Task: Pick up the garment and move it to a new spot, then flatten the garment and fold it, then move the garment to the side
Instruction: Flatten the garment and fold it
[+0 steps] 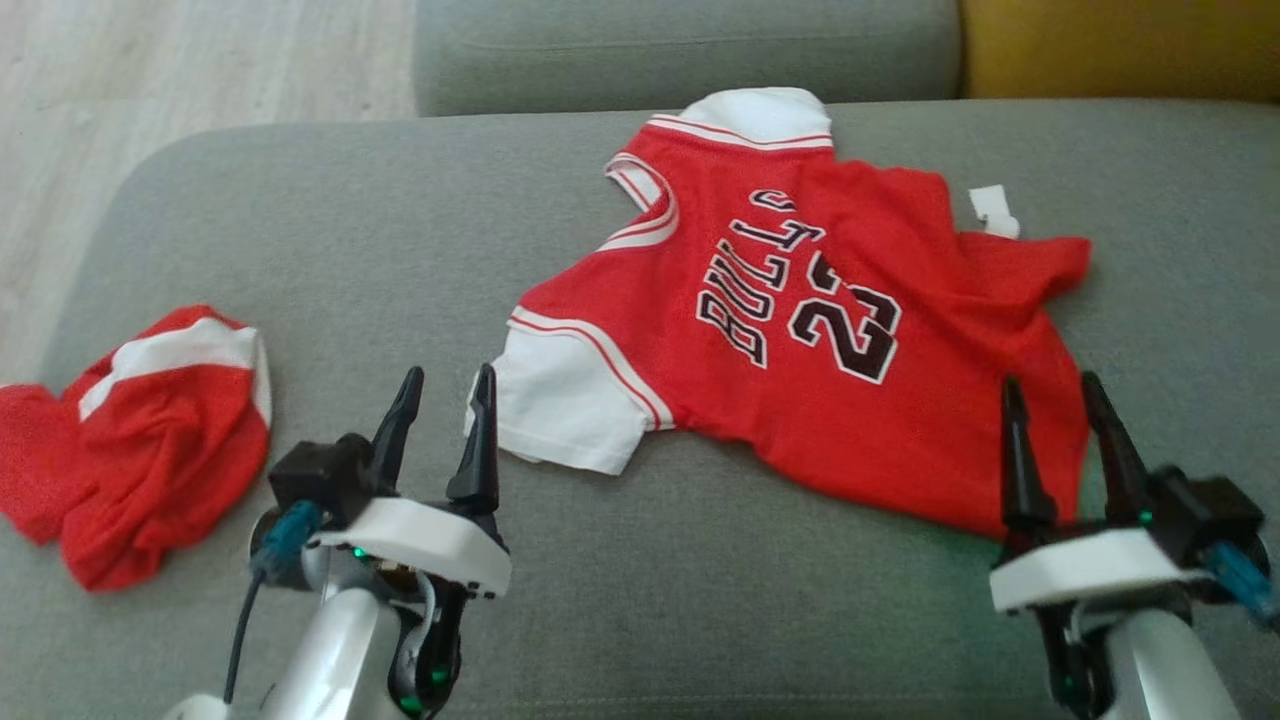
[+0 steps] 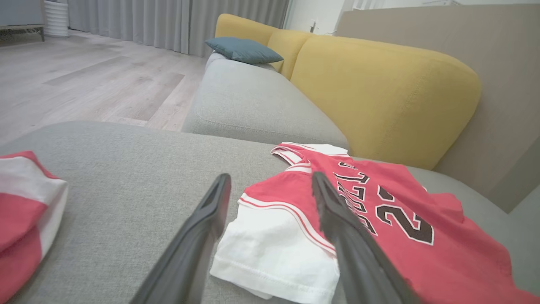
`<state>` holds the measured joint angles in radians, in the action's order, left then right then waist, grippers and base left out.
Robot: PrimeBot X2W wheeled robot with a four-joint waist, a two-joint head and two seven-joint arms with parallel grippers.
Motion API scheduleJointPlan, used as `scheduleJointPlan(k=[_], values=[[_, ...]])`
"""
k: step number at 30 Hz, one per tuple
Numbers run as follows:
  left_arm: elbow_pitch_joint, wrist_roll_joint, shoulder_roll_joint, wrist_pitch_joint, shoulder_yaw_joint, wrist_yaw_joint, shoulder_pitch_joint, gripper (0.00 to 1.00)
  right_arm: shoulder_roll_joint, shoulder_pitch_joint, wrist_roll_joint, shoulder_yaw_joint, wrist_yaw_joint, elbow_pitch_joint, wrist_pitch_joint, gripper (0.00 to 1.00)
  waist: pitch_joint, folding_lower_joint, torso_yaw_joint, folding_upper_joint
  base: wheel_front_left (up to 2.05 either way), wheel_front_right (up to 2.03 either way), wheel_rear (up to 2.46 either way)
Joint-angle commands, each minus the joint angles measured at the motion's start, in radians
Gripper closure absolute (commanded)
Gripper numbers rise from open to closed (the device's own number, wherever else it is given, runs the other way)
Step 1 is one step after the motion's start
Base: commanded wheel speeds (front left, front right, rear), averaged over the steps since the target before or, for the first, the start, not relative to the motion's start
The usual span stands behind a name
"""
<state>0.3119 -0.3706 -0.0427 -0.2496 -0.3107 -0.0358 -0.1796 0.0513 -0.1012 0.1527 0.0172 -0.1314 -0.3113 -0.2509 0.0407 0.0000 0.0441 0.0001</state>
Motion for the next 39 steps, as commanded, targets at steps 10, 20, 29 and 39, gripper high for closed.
scheduleJointPlan(k=[10,20,29,39], values=[[0.201,0.165,-0.053,-0.007,0.053,-0.041,-0.106,0.0,-0.001,0.068,0.041,-0.011,0.001,0.191,0.033,0.0,0.05,0.0,-0.075,-0.0001,0.0,0.0,0.0],[0.44,0.183,-0.095,0.031,0.031,-0.004,-0.266,0.0,-0.001,0.059,0.05,-0.003,0.001,0.218,0.042,0.0,0.109,0.0,-0.12,-0.0001,0.0,0.0,0.0],[0.547,0.191,-0.107,0.032,0.017,-0.015,-0.32,0.0,-0.001,0.038,0.068,0.001,0.001,0.206,0.033,0.0,0.137,0.0,-0.134,-0.0001,0.0,0.0,0.0],[0.63,0.162,-0.078,0.071,-0.016,0.063,-0.335,1.0,-0.001,0.034,0.061,0.033,0.001,0.173,0.061,0.0,0.131,0.0,-0.139,-0.0001,0.0,0.0,0.0]])
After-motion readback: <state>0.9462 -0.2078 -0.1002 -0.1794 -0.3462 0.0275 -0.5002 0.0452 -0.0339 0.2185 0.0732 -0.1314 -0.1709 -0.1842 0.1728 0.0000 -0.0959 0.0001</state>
